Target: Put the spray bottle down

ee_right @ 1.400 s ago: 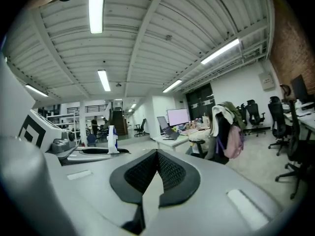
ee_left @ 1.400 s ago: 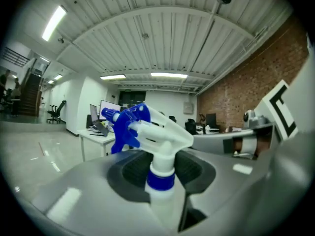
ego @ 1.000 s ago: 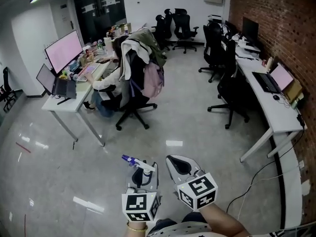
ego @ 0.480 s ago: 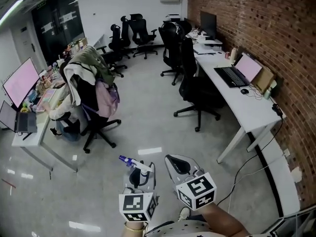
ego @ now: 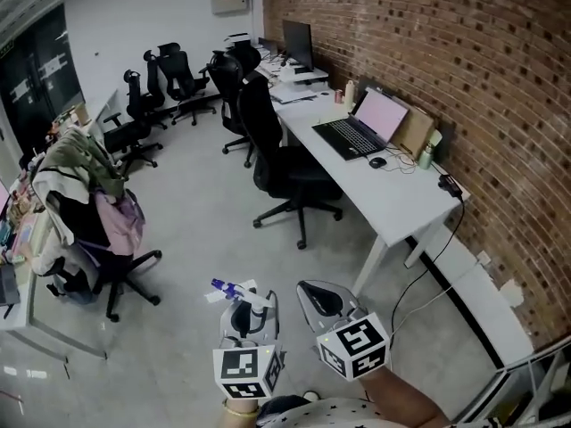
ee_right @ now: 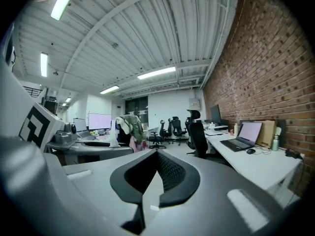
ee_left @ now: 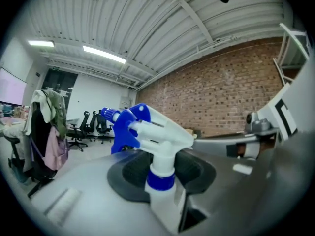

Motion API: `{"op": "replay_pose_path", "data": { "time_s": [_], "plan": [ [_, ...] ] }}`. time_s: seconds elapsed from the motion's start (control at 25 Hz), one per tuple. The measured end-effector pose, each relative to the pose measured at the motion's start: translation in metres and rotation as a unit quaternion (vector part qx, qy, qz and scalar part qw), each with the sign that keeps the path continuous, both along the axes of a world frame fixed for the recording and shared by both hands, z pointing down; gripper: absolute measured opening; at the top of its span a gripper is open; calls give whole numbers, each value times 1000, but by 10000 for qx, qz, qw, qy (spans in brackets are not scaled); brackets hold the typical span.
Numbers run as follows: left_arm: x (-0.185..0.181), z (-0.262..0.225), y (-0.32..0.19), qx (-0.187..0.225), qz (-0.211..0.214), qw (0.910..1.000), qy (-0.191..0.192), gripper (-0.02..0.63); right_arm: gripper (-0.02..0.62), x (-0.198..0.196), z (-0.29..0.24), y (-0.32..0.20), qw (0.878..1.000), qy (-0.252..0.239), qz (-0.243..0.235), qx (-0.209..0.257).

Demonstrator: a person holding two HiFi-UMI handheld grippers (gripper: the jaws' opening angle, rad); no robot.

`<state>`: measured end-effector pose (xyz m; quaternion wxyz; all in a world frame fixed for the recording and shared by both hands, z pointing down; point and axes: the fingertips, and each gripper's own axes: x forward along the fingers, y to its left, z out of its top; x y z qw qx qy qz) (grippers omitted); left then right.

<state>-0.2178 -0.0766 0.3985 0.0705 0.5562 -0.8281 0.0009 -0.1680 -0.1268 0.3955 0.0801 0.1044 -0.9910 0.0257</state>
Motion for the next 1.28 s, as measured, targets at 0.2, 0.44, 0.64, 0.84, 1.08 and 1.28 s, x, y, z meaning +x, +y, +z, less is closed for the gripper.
{"op": "replay_pose_path", "data": {
  "time_s": [0.2, 0.44, 0.64, 0.84, 1.08, 1.28],
  "plan": [
    [35, 0, -67, -63, 720, 9974, 16, 130, -2, 37, 4, -59, 9976, -24, 674, -123],
    [75, 12, -146, -170, 1547, 9878, -43, 130, -2, 81, 16, -125, 9892, 0, 1459, -147],
    [95, 19, -222, -200, 2112, 9772, 11, 130, -2, 104, 25, -194, 9793, 91, 2008, -228],
    [108, 23, -311, -193, 2597, 9655, 66, 130, -2, 117, 29, -273, 9694, 208, 2437, -186],
    [120, 13, -414, 4, 3020, 9533, -56, 130, -2, 122, 25, -373, 9590, 200, 2825, -72],
    [123, 15, -497, 84, 3299, 9439, -126, 130, -2, 125, 34, -448, 9510, 304, 3077, -93]
  ]
}}
